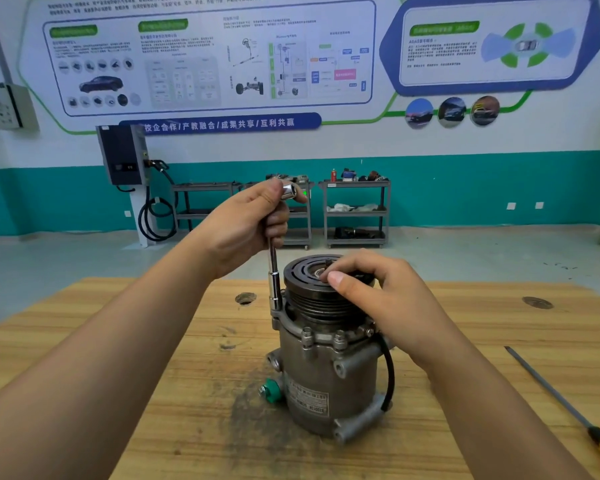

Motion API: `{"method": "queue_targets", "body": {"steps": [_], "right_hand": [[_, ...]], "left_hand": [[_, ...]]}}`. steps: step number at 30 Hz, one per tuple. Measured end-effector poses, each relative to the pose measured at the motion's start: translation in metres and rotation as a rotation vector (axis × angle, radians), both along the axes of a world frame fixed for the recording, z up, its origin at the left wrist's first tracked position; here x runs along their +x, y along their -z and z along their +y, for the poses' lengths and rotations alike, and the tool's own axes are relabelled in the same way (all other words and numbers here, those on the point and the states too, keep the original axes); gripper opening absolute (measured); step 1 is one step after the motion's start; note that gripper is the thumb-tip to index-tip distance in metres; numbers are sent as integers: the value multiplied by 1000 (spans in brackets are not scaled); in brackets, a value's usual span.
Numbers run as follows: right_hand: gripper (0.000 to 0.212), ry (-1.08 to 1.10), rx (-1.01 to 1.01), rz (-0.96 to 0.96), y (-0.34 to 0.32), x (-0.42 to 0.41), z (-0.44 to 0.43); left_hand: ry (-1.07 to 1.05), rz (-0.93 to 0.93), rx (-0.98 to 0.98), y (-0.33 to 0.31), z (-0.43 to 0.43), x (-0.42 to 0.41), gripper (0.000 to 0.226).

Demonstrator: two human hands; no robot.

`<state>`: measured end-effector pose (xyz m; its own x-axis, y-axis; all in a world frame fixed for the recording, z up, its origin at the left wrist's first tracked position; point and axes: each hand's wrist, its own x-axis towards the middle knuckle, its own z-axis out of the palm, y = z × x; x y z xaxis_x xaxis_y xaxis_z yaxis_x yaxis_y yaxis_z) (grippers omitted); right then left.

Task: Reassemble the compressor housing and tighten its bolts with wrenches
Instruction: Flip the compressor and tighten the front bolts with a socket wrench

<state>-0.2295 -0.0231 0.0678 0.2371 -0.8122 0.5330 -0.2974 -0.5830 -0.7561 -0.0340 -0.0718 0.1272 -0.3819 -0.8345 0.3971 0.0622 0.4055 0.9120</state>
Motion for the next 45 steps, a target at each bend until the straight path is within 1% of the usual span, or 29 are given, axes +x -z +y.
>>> {"method": "queue_targets", "body": {"steps": [5,11,14,16,17,20,22,25,29,33,38,45], "right_hand": [[10,-4,10,-6,0,0,0],[12,15,12,9,1,1,-1],[12,24,10,17,1,2,-2],[12,27,2,33,1,1,-3],[13,26,0,39,1,2,-3],[14,16,0,26,2,2,-4],[14,20,6,23,2,2,-4],[13,20,-7,34,2,3,-3],[12,16,-23,45,0,4,0],[15,-3,-45,93,-1,4,1],[18,54,-120,265,-3,11,4],[23,103,-183,312,2,17,4]], "left_hand": [[9,74,30,-2,3,-7,42],[-10,165,41,-2,3,-6,39],[0,130,20,-1,6,-5,37],[-37,80,-37,-6,11,-9,37],[-63,89,-73,-12,14,-11,37],[-69,257,-162,-45,25,-17,43],[-24,309,-206,-61,34,-21,45],[-34,261,-212,-55,42,-30,44],[-80,191,-158,-26,46,-39,40],[-125,132,-160,-3,46,-44,37],[-136,145,-146,1,50,-50,36],[-264,101,-207,2,56,-60,36]]}}
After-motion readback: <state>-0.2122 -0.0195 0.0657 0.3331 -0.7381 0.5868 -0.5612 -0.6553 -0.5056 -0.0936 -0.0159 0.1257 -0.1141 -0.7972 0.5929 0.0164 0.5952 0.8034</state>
